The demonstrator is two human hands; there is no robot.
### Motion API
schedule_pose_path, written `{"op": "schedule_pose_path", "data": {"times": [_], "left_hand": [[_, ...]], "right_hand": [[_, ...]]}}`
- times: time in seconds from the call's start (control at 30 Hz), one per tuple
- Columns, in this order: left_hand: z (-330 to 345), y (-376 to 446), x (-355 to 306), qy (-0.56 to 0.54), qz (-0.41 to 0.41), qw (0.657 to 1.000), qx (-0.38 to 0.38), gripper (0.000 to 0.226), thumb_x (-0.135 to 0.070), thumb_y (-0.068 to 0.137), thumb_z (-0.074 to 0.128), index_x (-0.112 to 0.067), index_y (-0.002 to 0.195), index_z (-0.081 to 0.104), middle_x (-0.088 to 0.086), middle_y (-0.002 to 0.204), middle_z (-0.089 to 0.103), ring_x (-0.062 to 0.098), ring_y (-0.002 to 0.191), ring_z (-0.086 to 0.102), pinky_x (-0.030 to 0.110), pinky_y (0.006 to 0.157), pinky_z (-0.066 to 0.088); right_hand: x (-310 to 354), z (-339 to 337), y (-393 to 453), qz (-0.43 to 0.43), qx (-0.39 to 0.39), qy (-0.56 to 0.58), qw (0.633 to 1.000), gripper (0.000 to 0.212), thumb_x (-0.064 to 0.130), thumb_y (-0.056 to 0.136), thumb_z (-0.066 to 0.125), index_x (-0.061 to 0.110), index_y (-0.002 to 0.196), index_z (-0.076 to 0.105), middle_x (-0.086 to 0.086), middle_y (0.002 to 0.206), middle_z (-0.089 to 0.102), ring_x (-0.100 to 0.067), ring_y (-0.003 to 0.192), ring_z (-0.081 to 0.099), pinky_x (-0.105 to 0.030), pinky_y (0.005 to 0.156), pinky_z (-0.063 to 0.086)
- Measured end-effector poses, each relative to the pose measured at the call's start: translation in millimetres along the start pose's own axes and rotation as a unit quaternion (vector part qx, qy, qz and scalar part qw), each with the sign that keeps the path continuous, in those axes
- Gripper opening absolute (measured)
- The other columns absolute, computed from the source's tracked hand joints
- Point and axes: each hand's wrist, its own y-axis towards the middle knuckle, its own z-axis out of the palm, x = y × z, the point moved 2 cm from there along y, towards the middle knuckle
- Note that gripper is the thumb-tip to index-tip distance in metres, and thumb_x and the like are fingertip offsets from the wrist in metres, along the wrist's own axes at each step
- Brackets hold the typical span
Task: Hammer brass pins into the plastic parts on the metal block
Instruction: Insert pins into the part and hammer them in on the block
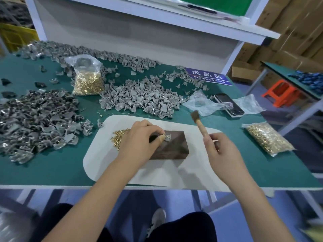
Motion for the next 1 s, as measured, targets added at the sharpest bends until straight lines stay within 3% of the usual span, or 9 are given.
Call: {"op": "schedule_pose_path", "data": {"times": [0.1,0.2,0.33,0.4,0.57,0.63,0.7,0.77,1.0], "left_hand": [[-2.5,2.6,-2.2,0.026,0.010,1.000,0.005,0.007,-0.043,0.092,0.067,-0.040,0.096,0.072,-0.015,0.097,0.058,0.011,0.104,0.049,0.035,0.082,0.044],[-4.5,5.2,-3.9,0.057,0.014,0.998,0.021,0.007,-0.044,0.092,0.067,-0.040,0.095,0.072,-0.013,0.097,0.059,0.015,0.103,0.053,0.034,0.080,0.042],[-4.6,5.7,-3.2,0.053,0.012,0.998,0.031,0.008,-0.044,0.092,0.067,-0.039,0.096,0.072,-0.012,0.097,0.059,0.016,0.104,0.054,0.036,0.079,0.045],[-3.5,4.0,-4.0,0.045,0.010,0.998,0.034,0.008,-0.043,0.092,0.067,-0.039,0.096,0.072,-0.012,0.097,0.058,0.015,0.104,0.053,0.037,0.079,0.046],[-1.5,-1.6,-4.4,0.022,0.001,1.000,0.016,0.006,-0.042,0.093,0.068,-0.038,0.095,0.072,-0.013,0.098,0.058,0.013,0.105,0.050,0.038,0.081,0.047],[-0.6,-2.0,-3.6,0.018,-0.005,1.000,0.012,0.007,-0.043,0.093,0.067,-0.039,0.094,0.072,-0.014,0.097,0.058,0.011,0.105,0.050,0.038,0.081,0.047],[-0.2,-1.6,-3.4,0.011,-0.005,1.000,0.009,0.007,-0.043,0.092,0.067,-0.038,0.094,0.073,-0.014,0.098,0.059,0.011,0.105,0.050,0.039,0.082,0.048],[-0.2,-1.7,-3.5,0.006,-0.006,1.000,0.004,0.007,-0.042,0.092,0.068,-0.038,0.095,0.073,-0.014,0.098,0.060,0.012,0.105,0.051,0.040,0.083,0.049],[2.4,-1.7,-0.9,0.004,-0.002,1.000,-0.006,0.008,-0.042,0.091,0.069,-0.038,0.096,0.074,-0.014,0.097,0.060,0.011,0.105,0.051,0.035,0.079,0.046]], "right_hand": [[7.5,6.4,-12.4,0.037,0.082,0.155,0.984,0.020,0.043,0.106,0.046,0.035,0.098,0.063,0.011,0.058,0.052,-0.006,0.044,0.038,-0.016,0.041,0.030],[7.0,15.3,-20.8,0.069,0.098,0.197,0.973,0.026,0.035,0.109,0.041,0.027,0.102,0.065,0.011,0.059,0.046,-0.007,0.045,0.034,-0.019,0.041,0.028],[1.0,15.3,-16.4,0.032,-0.008,-0.037,0.999,0.021,0.035,0.108,0.040,0.031,0.122,0.056,0.003,0.085,0.067,-0.023,0.075,0.060,-0.038,0.063,0.046],[-6.8,16.1,-10.6,0.057,-0.048,-0.149,0.986,0.029,0.032,0.107,0.040,0.030,0.133,0.052,-0.004,0.105,0.066,-0.035,0.093,0.062,-0.041,0.071,0.043],[-15.1,28.9,-6.7,0.123,0.004,-0.267,0.956,0.050,0.019,0.105,0.039,0.041,0.150,0.044,-0.011,0.118,0.055,-0.038,0.110,0.053,-0.041,0.083,0.040],[-8.1,31.5,-4.4,0.082,-0.035,-0.287,0.954,0.041,0.025,0.106,0.044,0.037,0.144,0.054,-0.011,0.120,0.056,-0.036,0.116,0.044,-0.043,0.091,0.037],[3.9,36.1,1.1,-0.004,-0.076,-0.157,0.985,0.029,0.028,0.103,0.055,0.024,0.129,0.067,-0.012,0.120,0.058,-0.035,0.115,0.048,-0.044,0.096,0.040],[19.3,44.4,6.5,-0.084,-0.042,-0.004,0.996,0.022,0.022,0.099,0.064,0.017,0.119,0.073,-0.007,0.113,0.066,-0.030,0.109,0.059,-0.042,0.097,0.046],[30.9,62.0,14.6,-0.140,-0.015,-0.034,0.989,0.019,0.032,0.090,0.077,0.030,0.108,0.078,0.005,0.101,0.068,-0.026,0.100,0.057,-0.044,0.093,0.046]]}}
